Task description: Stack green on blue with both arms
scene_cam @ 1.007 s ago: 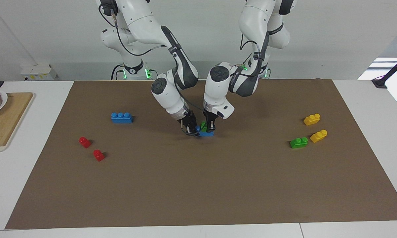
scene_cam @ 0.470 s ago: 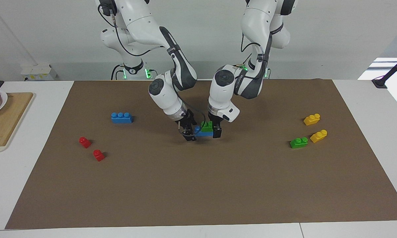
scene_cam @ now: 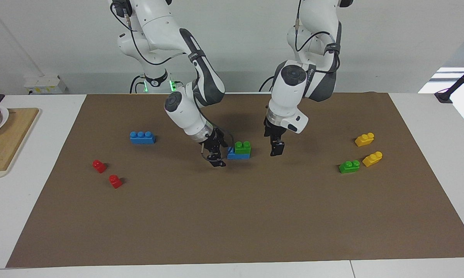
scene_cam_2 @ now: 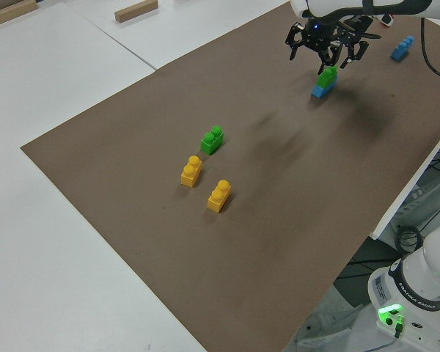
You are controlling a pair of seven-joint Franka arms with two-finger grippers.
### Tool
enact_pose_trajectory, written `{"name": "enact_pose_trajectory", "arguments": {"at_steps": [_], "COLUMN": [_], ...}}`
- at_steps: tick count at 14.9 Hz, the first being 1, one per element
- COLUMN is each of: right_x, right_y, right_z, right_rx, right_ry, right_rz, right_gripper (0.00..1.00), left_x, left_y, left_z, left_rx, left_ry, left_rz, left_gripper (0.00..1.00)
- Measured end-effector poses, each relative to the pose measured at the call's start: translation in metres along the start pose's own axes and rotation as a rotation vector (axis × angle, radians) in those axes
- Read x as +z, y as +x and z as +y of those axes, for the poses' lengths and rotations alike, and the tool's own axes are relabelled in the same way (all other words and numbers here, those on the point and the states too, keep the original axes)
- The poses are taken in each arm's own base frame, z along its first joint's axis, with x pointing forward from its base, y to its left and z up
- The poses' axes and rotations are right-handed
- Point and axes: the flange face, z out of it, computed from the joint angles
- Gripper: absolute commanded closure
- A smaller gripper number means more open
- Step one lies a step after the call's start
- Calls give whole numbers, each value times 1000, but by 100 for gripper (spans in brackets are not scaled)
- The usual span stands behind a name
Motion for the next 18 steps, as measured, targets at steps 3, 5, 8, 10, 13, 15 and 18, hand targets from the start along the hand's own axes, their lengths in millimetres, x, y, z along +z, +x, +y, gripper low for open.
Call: {"name": "enact_pose_trajectory", "arguments": {"at_steps": [3,5,8,10,13,15,18], "right_x": [-43,-73,-131,-172,-219,-242,-268], "right_y": [19,34,49,54,59,60,69], "right_z": [-15,-24,-41,-52,-60,-63,-61], "right_rx": [41,44,-50,-169,-390,-543,-796], "right_ry": [-19,-44,-65,-60,-58,-78,-127], "right_rz": [-23,-28,0,24,115,169,244], "right_gripper": [0,0,0,0,0,0,0], "left_x": [-35,-62,-102,-118,-126,-130,-136], "left_y": [47,85,156,194,225,237,247], "left_z": [4,5,0,-5,-7,-7,-6], "left_rx": [95,171,342,464,612,732,991], "left_ry": [30,38,65,84,90,87,84], "left_rz": [10,8,1,-9,-21,-28,-14], "left_gripper": [0,0,0,0,0,0,0]}}
